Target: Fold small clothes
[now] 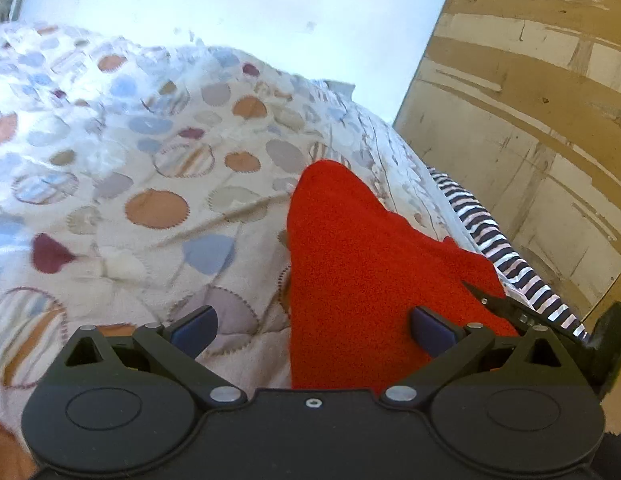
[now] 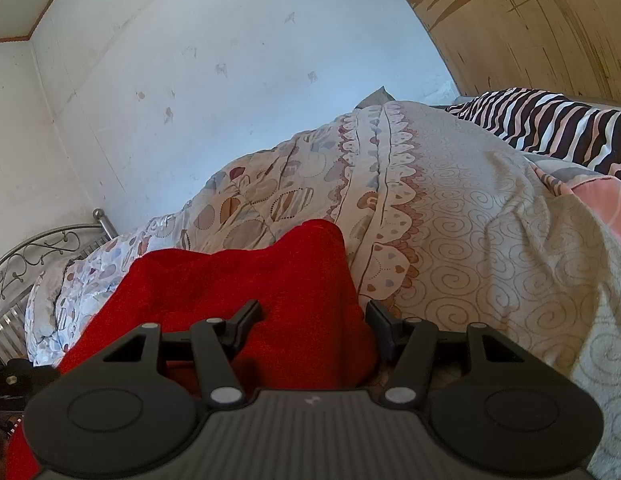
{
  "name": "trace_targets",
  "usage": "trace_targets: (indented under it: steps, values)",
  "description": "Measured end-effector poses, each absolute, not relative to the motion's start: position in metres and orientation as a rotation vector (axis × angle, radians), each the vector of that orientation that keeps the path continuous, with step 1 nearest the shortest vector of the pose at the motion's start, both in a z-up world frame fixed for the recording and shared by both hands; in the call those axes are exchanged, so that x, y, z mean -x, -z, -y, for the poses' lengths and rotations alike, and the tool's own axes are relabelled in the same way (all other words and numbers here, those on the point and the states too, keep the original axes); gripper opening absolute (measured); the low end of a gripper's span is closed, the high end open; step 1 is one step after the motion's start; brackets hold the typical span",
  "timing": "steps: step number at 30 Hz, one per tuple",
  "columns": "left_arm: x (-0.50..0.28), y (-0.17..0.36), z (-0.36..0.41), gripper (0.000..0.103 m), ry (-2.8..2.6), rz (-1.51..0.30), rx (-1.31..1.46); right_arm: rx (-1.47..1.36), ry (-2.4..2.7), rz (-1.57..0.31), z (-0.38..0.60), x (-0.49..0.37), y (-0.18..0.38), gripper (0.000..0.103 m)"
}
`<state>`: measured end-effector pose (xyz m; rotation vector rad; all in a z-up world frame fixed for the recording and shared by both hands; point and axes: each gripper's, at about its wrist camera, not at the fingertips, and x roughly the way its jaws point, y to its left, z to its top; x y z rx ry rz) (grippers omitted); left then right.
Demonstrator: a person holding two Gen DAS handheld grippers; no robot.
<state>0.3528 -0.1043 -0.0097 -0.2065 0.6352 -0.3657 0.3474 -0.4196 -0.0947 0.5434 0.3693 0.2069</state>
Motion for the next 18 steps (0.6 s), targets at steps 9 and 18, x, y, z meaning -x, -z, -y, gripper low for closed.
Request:
trace_targets:
  steps: [9,18]
  values:
    - [-0.379,0.046,0.099,0.103,0.445,-0.687,0.315,-0.553,-0.206,-0.363,0.421,-0.347,0.096,0.061]
    - [-0.391,0.057,0.091,0.103,0.497,-0.726,0.384,-0.543,-0.204,-0.355,0.42,-0.346,0.097,0.058]
